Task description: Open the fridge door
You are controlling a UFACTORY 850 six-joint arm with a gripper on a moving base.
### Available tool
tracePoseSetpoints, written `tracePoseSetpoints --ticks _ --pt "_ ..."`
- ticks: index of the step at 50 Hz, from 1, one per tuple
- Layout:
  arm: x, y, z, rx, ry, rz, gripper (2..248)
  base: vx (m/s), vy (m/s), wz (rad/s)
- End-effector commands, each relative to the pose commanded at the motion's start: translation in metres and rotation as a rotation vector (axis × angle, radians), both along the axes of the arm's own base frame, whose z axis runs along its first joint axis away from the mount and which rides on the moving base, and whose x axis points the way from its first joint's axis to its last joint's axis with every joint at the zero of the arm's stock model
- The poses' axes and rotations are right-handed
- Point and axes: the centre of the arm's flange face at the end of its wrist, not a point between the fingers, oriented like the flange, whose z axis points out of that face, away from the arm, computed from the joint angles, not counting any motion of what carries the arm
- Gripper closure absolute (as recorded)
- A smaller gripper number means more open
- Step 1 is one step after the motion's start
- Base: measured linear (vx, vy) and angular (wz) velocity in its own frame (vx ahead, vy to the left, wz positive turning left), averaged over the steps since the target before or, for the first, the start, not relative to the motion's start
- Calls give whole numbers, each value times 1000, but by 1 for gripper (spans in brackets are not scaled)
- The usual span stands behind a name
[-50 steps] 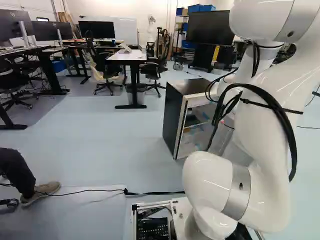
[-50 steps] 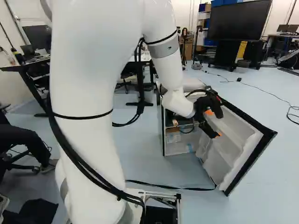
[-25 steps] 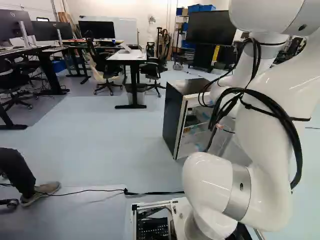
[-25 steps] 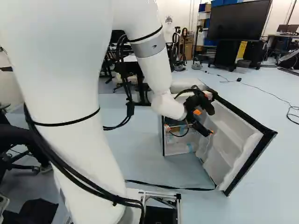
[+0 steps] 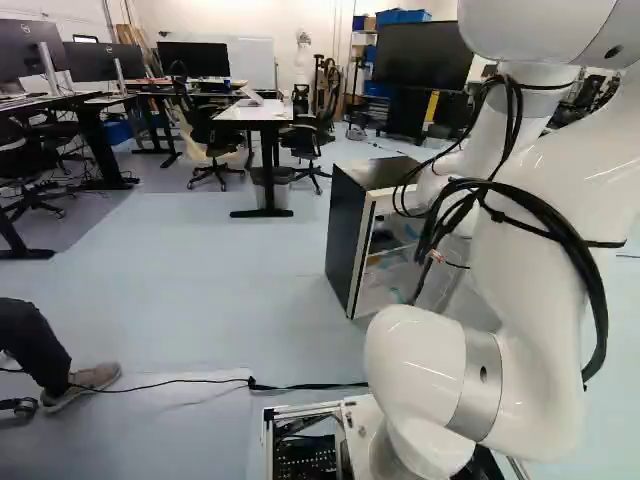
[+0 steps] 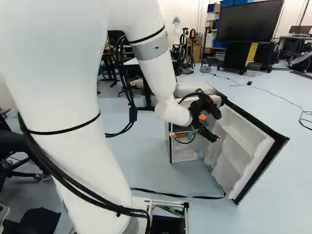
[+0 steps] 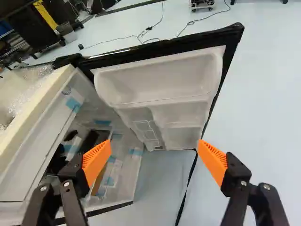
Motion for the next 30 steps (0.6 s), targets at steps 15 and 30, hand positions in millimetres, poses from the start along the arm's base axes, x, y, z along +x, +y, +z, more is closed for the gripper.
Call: tracePoseSetpoints --ticks 15,30 --pt "1 19 3 -27 2 76 3 0 0 0" --pt "2 48 7 -69 1 195 3 0 0 0"
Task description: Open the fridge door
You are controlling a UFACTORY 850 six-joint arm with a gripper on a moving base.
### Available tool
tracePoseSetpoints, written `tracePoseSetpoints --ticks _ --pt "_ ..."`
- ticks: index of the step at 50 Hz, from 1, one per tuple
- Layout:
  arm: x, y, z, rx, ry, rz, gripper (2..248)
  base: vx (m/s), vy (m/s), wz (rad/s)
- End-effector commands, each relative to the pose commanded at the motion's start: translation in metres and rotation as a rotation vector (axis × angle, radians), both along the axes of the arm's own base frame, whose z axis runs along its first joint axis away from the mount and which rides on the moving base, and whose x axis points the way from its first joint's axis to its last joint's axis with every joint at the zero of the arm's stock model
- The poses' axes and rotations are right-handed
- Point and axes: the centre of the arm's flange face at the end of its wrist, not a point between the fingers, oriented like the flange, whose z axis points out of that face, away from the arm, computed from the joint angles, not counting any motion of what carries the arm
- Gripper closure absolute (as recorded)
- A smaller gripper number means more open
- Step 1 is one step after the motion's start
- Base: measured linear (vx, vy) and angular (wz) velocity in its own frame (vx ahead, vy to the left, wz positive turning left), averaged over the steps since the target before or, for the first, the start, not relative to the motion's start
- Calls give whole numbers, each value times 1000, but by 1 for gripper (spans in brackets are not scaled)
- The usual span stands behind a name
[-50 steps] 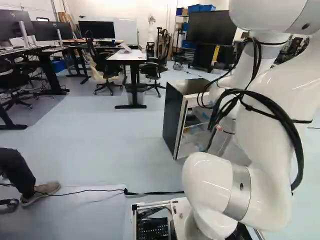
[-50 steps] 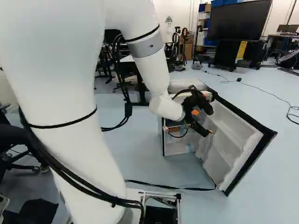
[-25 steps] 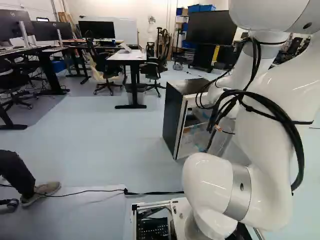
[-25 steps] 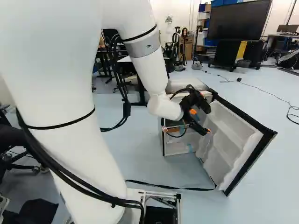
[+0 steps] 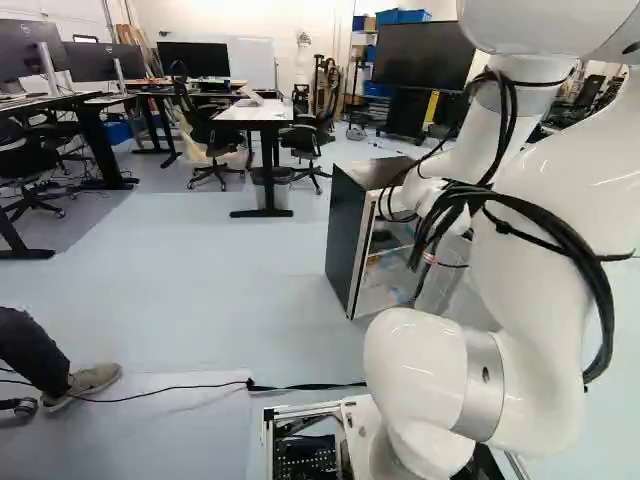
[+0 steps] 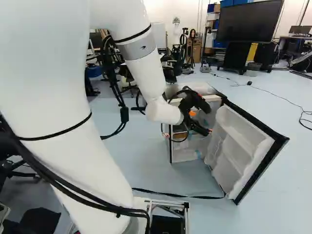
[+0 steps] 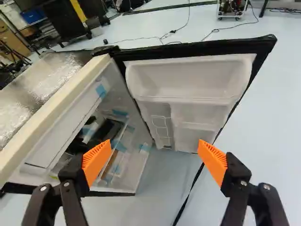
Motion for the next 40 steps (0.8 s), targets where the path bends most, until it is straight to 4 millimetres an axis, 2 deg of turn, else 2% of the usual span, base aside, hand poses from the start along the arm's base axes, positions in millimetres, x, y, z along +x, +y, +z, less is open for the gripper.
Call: tracePoseSetpoints --ticks 21,40 --pt "-6 57 6 -81 -12 240 3 0 0 0" --pt "-23 117 9 -165 -42 510 3 0 0 0"
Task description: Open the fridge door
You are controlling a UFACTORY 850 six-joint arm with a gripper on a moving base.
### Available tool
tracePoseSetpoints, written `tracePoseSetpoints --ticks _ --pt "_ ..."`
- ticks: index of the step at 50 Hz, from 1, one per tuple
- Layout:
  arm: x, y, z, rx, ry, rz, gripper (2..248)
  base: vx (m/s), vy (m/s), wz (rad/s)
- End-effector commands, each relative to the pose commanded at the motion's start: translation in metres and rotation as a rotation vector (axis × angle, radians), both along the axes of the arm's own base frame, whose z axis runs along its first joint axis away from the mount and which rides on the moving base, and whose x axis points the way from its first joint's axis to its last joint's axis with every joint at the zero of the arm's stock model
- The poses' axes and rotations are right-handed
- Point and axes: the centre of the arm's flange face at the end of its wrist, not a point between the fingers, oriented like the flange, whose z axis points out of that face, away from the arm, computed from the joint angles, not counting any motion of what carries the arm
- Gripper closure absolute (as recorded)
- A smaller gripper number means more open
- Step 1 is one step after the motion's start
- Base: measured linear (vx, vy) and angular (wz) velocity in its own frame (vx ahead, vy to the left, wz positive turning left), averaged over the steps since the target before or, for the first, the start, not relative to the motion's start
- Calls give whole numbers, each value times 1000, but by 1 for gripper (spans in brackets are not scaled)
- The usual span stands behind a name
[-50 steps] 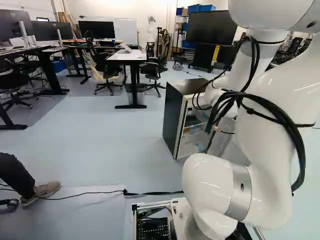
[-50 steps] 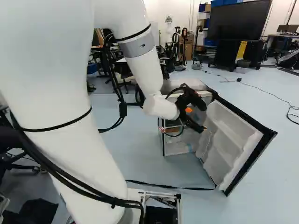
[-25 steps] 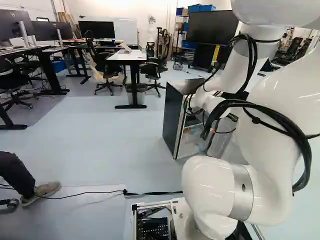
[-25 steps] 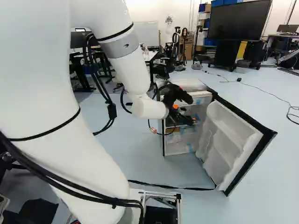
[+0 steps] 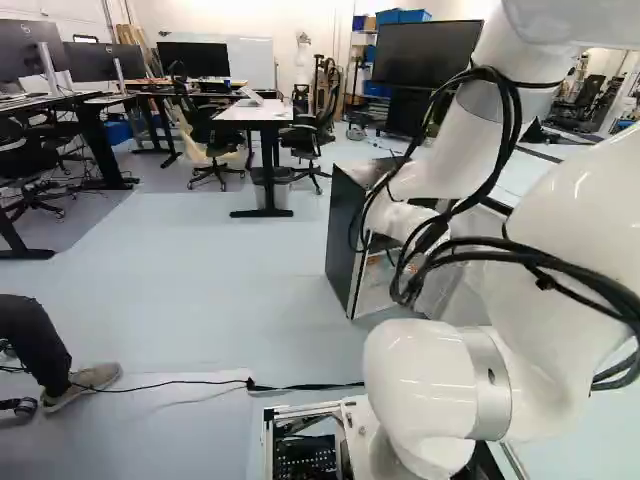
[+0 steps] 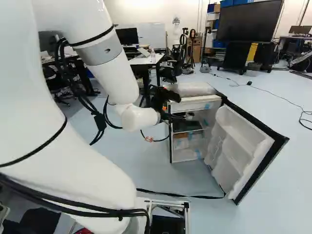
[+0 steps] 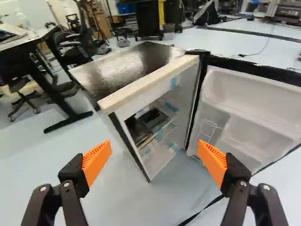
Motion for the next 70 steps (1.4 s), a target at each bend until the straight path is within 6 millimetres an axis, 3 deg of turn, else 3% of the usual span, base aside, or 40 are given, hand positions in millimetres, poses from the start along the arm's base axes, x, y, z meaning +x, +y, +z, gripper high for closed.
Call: tracePoseSetpoints --ticks 16,33,70 --pt "-17 37 -1 -48 -27 182 3 0 0 0" --pt "-33 63 -3 -82 -51 321 3 0 0 0" --pt "-47 82 -5 -105 -72 428 3 0 0 0"
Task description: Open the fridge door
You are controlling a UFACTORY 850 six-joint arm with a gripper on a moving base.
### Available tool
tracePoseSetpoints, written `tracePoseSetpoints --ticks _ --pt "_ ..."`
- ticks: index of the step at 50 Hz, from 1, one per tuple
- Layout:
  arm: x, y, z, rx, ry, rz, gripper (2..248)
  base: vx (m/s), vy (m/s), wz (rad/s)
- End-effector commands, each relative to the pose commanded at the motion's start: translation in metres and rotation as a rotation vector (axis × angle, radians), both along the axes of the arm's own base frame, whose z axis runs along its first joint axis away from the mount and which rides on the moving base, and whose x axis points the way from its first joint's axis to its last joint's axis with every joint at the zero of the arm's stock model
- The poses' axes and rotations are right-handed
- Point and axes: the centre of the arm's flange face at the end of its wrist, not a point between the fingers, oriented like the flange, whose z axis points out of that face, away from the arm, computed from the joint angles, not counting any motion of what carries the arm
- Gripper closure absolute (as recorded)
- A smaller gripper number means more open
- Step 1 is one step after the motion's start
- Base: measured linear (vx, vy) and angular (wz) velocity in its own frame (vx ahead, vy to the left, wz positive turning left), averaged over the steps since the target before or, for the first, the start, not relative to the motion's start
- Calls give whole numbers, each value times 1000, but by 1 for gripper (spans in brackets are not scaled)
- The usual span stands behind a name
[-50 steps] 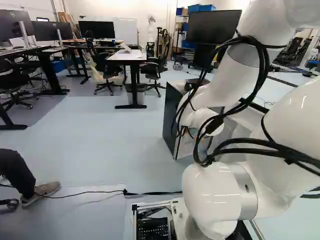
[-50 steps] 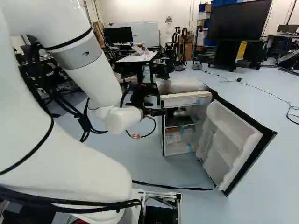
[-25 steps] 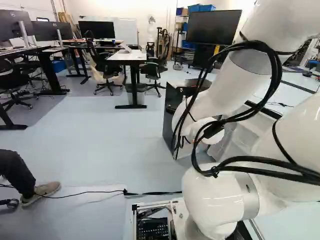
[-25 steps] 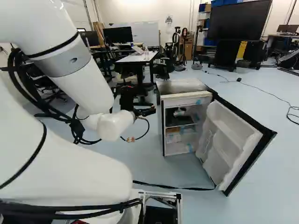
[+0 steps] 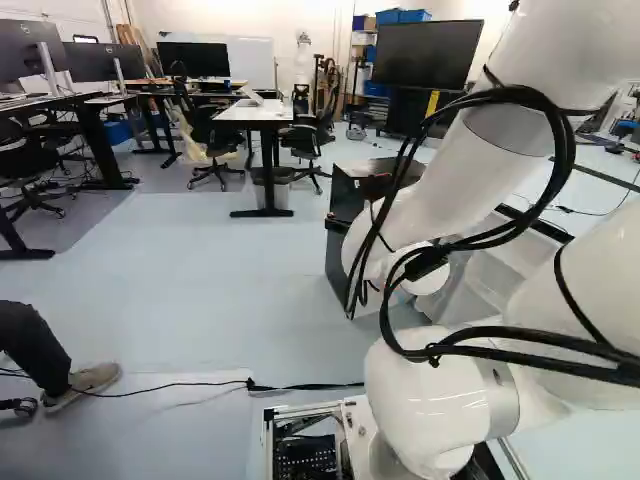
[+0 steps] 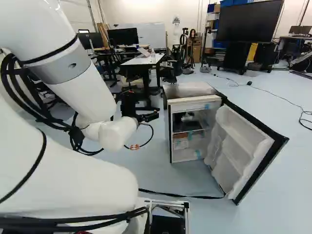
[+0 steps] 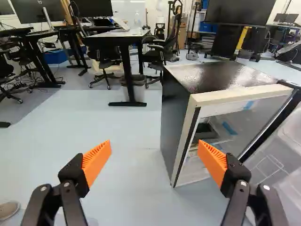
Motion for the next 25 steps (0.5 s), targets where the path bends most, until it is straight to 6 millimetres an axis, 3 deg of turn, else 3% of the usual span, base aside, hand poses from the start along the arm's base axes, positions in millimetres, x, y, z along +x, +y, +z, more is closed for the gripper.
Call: tracePoseSetpoints --ticks 25 --pt "0 0 0 0 0 0 3 0 0 0"
